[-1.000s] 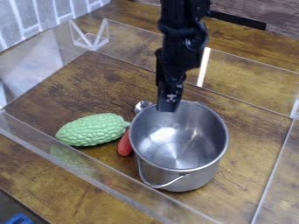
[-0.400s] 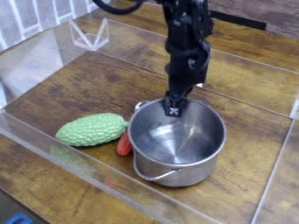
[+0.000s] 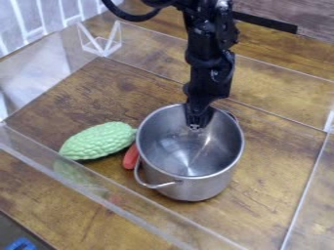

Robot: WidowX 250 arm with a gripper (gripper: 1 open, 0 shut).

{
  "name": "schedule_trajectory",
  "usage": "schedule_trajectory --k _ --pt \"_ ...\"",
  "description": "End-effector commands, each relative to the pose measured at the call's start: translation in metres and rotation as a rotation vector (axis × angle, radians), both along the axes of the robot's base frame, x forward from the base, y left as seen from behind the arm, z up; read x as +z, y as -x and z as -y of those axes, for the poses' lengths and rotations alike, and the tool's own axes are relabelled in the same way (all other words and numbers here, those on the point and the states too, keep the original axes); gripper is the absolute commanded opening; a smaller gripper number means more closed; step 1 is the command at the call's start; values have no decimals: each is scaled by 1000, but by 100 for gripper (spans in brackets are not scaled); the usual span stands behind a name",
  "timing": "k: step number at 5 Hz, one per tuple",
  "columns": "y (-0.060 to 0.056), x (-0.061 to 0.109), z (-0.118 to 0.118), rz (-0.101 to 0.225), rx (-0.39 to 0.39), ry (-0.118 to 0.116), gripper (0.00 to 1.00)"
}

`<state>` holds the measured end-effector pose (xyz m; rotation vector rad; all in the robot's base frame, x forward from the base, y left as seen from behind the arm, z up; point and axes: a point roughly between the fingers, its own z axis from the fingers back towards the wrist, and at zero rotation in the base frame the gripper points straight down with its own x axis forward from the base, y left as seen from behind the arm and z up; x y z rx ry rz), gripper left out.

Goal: Move the pink spoon to the left

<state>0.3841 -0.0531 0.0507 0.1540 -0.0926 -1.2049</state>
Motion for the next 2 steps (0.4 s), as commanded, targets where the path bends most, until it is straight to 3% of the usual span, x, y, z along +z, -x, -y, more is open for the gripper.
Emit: schedule_trajectory --k 1,2 --pt "-9 15 1 55 -10 2 0" --pt "-10 13 1 56 -12 5 0"
